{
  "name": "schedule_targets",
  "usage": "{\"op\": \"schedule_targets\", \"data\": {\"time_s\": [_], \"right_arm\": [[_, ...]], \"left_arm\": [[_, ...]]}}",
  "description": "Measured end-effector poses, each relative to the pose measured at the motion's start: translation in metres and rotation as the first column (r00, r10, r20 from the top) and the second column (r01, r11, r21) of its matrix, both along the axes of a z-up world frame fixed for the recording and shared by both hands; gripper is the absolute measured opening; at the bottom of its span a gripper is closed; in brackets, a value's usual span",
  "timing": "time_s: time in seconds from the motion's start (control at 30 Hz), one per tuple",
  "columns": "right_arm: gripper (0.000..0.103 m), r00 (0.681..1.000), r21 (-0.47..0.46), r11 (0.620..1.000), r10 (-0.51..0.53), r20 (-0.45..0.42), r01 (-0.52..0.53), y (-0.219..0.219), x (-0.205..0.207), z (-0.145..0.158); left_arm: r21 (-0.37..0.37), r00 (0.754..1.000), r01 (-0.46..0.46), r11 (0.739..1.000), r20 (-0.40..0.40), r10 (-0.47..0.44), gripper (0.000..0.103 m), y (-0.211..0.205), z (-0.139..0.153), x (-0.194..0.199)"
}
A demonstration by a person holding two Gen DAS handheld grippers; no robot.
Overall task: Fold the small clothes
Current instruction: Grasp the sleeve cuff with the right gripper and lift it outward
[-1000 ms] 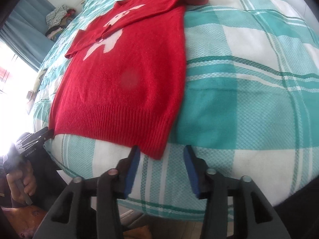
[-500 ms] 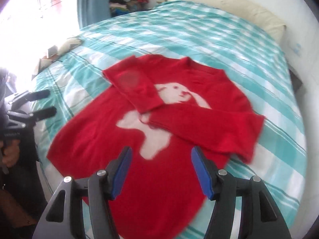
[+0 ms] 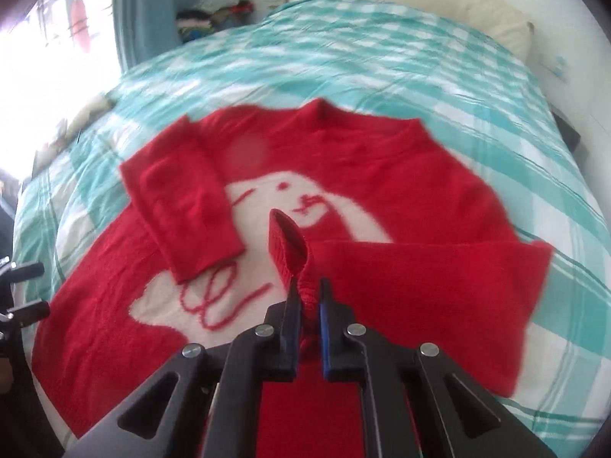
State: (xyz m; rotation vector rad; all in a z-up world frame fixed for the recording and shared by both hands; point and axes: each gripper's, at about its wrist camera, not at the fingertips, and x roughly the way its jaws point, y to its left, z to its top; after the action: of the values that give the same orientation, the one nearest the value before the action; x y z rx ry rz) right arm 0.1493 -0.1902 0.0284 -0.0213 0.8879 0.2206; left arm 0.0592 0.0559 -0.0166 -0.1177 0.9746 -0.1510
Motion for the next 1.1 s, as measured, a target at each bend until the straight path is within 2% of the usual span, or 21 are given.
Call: {"op": "schedule_targets", "data": {"time_s": [0.07,0.1,0.17,0.23,0.33,0.43,0.5,0.57,0.6,0.67,0.7,0.77,0.8,0.83,0.9,0.97,1.03,1.1], "right_arm": [[0.007,0.984,0.062,0.983,-0.174,0.046,0.171,-0.067,-0.018,0.023],[0.007,0.961,0.086,0.961,-0.269,0.067,0.263,-0.102,-0.032,0.032],[0.007,0.888,0.126,0.889,-0.451,0.086,0.440,-0.166,-0.059,0.042],[0.008,0.796,0.157,0.795,-0.601,0.077,0.585,-0.219,-0.084,0.043],[0.008,0.680,0.182,0.677,-0.731,0.053,0.713,-0.270,-0.116,0.032],[0.007,0.608,0.200,0.594,-0.794,-0.009,0.779,-0.299,-0.139,0.008],[0.007,0.586,0.214,0.561,-0.807,-0.075,0.800,-0.310,-0.147,-0.011],[0.008,0.582,0.295,0.520,-0.791,-0.189,0.802,-0.325,-0.150,-0.030],[0.008,0.580,0.310,0.509,-0.786,-0.213,0.803,-0.328,-0.152,-0.036],[0.012,0.585,0.359,0.488,-0.774,-0.243,0.795,-0.333,-0.155,-0.043],[0.013,0.582,0.398,0.464,-0.770,-0.261,0.792,-0.337,-0.158,-0.046],[0.023,0.585,0.470,0.423,-0.761,-0.279,0.774,-0.341,-0.164,-0.051],[0.028,0.588,0.490,0.413,-0.757,-0.284,0.768,-0.343,-0.164,-0.051],[0.028,0.592,0.498,0.411,-0.754,-0.286,0.764,-0.342,-0.163,-0.053],[0.028,0.597,0.494,0.419,-0.751,-0.282,0.761,-0.342,-0.159,-0.053],[0.003,0.577,0.435,0.441,-0.775,-0.257,0.785,-0.339,-0.156,-0.047],[0.004,0.542,0.344,0.453,-0.808,-0.231,0.822,-0.338,-0.158,-0.042],[0.003,0.495,0.256,0.438,-0.837,-0.234,0.862,-0.339,-0.165,-0.044]], "left_arm": [[0.001,1.000,-0.001,1.000,0.003,0.001,0.082,0.000,0.001,-0.001],[0.003,1.000,-0.002,1.000,0.004,0.002,0.082,0.000,0.001,-0.001],[0.006,1.000,-0.002,1.000,0.001,0.002,0.082,-0.001,0.000,-0.001],[0.005,1.000,0.002,1.000,-0.005,-0.002,0.082,-0.003,-0.001,-0.001],[0.020,1.000,0.010,1.000,-0.009,-0.010,0.082,-0.006,-0.004,-0.001],[0.047,1.000,0.013,0.999,-0.011,-0.013,0.082,-0.009,-0.007,-0.002],[0.056,1.000,0.011,0.998,-0.015,-0.011,0.082,-0.009,-0.009,-0.001],[0.054,1.000,0.008,0.998,-0.018,-0.007,0.082,-0.008,-0.009,-0.001],[0.052,1.000,0.006,0.999,-0.018,-0.005,0.082,-0.007,-0.009,0.000],[0.052,1.000,0.004,0.999,-0.015,-0.003,0.082,-0.007,-0.009,0.000],[0.055,1.000,0.004,0.998,-0.014,-0.004,0.082,-0.008,-0.009,0.000],[0.060,1.000,0.007,0.998,-0.015,-0.006,0.082,-0.009,-0.010,0.000],[0.061,1.000,0.009,0.998,-0.018,-0.008,0.082,-0.009,-0.011,0.000],[0.061,1.000,0.011,0.998,-0.022,-0.010,0.082,-0.010,-0.012,0.001],[0.065,1.000,0.016,0.998,-0.026,-0.015,0.082,-0.012,-0.013,0.001],[0.076,1.000,0.019,0.997,-0.026,-0.018,0.082,-0.014,-0.014,0.001],[0.089,1.000,0.019,0.996,-0.024,-0.017,0.082,-0.015,-0.015,0.001],[0.105,1.000,0.015,0.994,-0.022,-0.013,0.082,-0.015,-0.015,0.000]]}}
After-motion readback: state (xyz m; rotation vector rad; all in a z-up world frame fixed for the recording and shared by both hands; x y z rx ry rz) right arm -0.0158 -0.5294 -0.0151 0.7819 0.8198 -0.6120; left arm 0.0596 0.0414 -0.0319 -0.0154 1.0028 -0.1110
